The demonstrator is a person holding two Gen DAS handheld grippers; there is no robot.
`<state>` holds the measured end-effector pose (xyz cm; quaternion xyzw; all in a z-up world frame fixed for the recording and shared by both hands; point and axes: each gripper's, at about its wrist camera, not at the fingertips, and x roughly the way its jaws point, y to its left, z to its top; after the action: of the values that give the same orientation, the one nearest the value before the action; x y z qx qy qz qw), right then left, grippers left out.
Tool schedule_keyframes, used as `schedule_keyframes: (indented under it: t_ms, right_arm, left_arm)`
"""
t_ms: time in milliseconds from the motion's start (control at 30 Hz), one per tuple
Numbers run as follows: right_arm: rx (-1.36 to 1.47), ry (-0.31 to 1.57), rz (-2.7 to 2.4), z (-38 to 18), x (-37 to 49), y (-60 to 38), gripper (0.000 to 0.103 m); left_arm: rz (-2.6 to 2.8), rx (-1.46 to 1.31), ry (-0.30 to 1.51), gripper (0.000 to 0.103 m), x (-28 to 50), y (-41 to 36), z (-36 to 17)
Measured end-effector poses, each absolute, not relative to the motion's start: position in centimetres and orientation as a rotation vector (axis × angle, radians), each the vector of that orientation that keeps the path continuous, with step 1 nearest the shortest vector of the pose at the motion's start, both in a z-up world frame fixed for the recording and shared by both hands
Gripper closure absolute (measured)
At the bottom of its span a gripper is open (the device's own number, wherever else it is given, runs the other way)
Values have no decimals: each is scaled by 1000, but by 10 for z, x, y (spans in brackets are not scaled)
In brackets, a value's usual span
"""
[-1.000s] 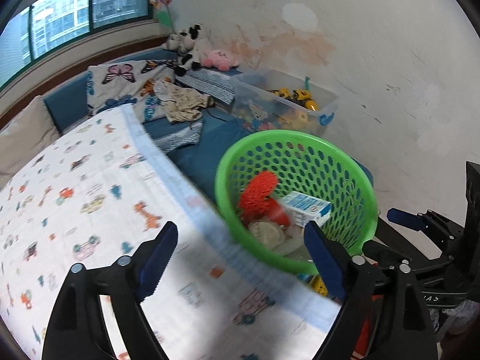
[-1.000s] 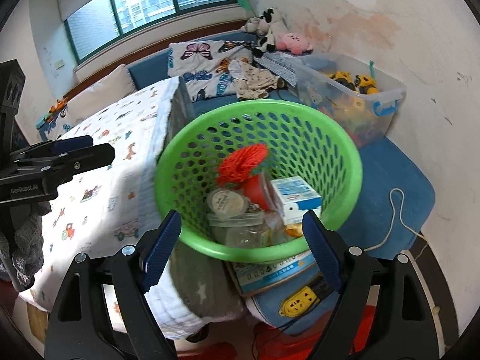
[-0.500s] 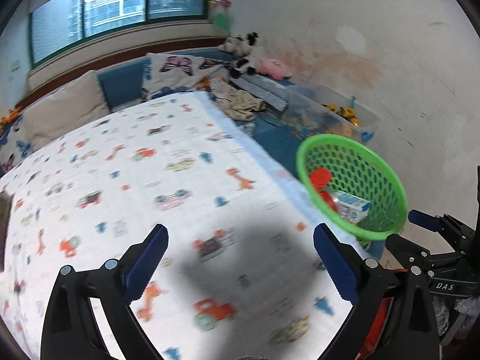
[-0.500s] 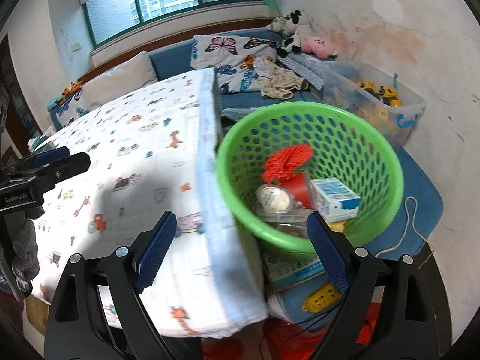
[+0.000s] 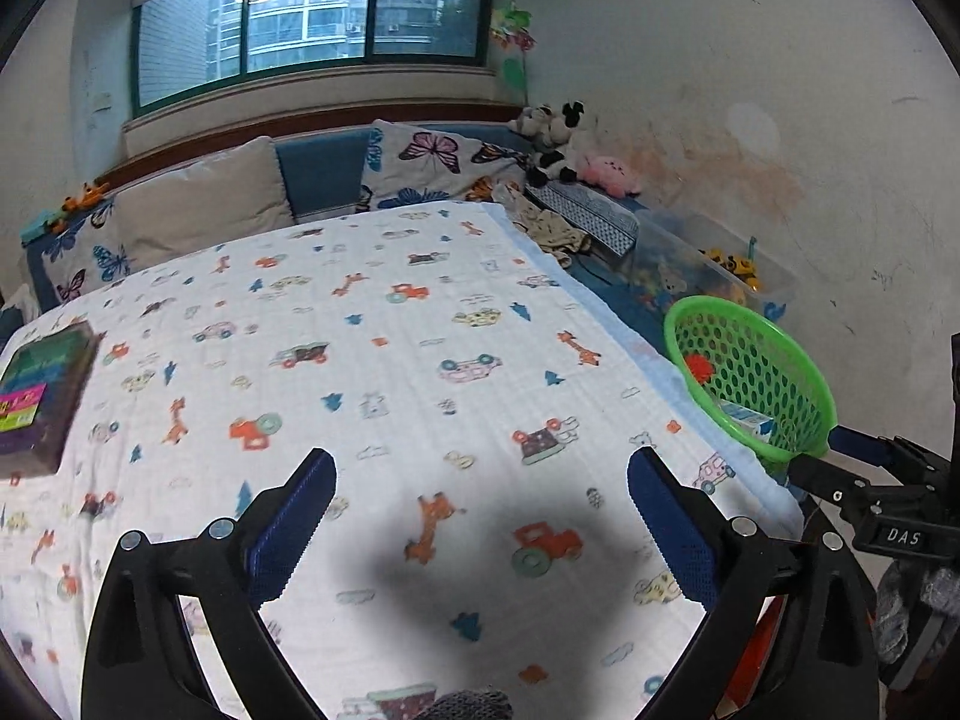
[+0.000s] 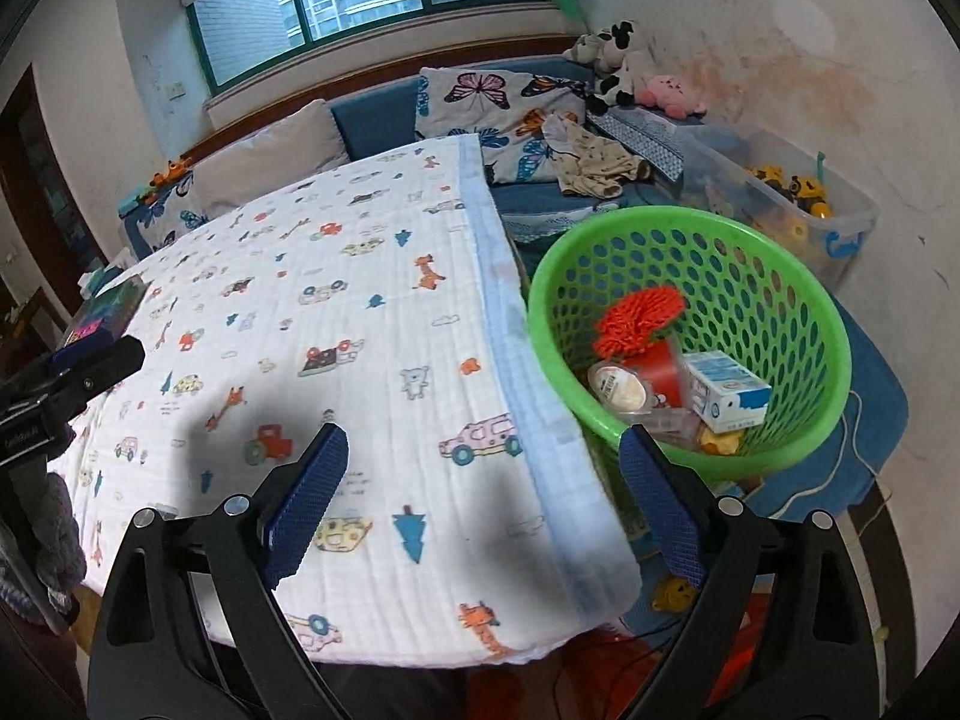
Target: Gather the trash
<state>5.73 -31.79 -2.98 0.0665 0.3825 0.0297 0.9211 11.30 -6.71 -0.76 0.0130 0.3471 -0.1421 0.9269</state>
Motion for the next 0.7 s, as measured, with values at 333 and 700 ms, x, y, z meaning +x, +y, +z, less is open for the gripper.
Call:
schedule_keyframes:
  t_ms: [333, 700]
  right_arm:
    - [105, 770, 52, -27, 49, -303, 9]
    - [100, 751, 67, -21, 45, -295, 7]
  left_arm:
    - [-249, 18, 681, 8, 95, -49, -9]
    - [-221, 2, 678, 8, 89, -39, -12]
